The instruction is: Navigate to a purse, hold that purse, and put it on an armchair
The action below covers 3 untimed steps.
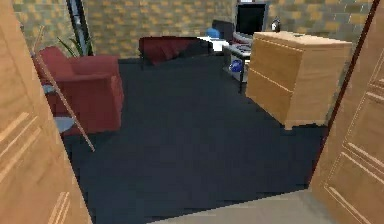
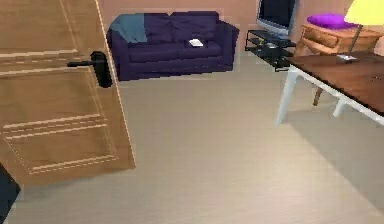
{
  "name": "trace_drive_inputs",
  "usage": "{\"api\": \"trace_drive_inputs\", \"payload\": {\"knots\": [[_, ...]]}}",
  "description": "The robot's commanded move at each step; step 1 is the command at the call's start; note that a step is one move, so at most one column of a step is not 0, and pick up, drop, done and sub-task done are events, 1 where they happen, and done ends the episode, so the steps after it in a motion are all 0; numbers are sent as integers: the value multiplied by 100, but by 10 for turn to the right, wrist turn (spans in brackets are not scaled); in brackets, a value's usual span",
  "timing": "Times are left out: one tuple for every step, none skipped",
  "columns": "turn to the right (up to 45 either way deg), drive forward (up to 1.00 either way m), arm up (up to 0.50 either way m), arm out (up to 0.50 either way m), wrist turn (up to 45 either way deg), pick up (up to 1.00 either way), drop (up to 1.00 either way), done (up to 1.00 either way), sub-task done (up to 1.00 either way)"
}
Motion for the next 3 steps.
{"api": "trace_drive_inputs", "payload": {"knots": [[-120, 0, 0, 0, 0, 0, 0, 0, 0], [0, 100, 0, 0, 0, 0, 0, 0, 0], [0, 100, 0, 0, 0, 0, 0, 0, 0]]}}
